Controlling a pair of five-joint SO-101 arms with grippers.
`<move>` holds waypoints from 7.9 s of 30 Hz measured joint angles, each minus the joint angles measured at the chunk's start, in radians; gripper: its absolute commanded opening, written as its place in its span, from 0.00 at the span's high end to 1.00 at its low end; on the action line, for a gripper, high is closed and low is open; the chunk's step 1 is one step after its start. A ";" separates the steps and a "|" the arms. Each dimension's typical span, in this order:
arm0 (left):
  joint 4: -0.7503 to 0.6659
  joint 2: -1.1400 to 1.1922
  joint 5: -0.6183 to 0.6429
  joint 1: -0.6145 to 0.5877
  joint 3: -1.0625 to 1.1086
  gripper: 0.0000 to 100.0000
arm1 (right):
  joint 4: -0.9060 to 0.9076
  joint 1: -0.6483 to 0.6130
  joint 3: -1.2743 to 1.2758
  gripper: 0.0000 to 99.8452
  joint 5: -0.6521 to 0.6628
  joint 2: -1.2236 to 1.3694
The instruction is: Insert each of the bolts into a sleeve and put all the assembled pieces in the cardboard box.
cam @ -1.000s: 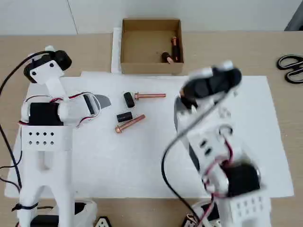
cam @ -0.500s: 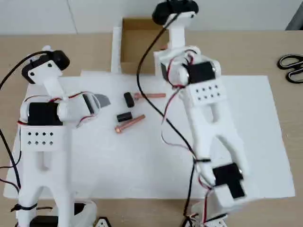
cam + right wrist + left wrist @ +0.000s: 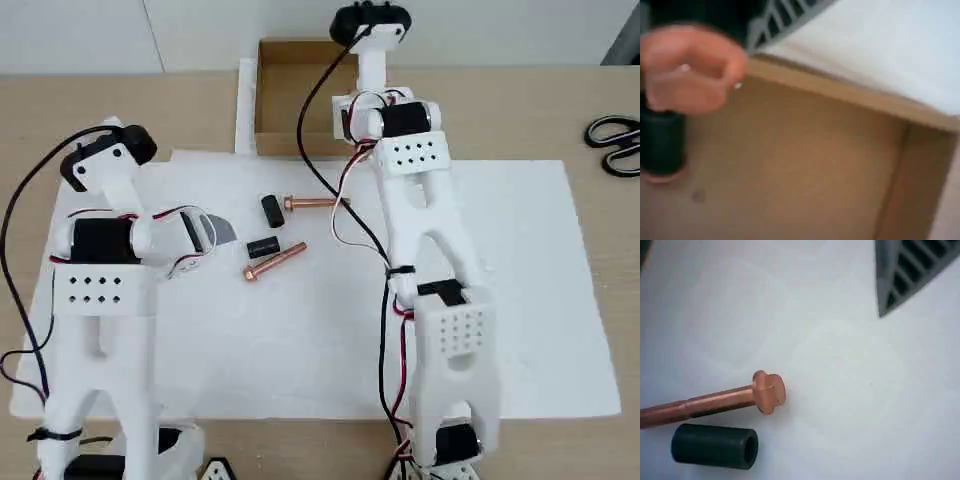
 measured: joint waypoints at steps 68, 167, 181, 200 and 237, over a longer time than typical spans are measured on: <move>-0.005 0.002 -0.002 0.000 0.041 0.70 | -0.419 -0.026 -0.388 0.70 -0.071 0.470; -0.463 0.002 0.381 -0.523 0.394 0.70 | 0.083 -0.503 0.723 0.70 0.256 -0.350; -0.463 0.002 0.381 -0.531 0.397 0.70 | 0.080 -0.512 0.560 0.70 0.270 -0.180; -0.463 0.002 0.381 -0.531 0.413 0.70 | 0.081 -0.474 0.496 0.77 0.184 -0.114; -0.463 0.002 0.381 -0.531 0.416 0.70 | 0.279 -0.474 0.348 0.77 -0.074 -0.025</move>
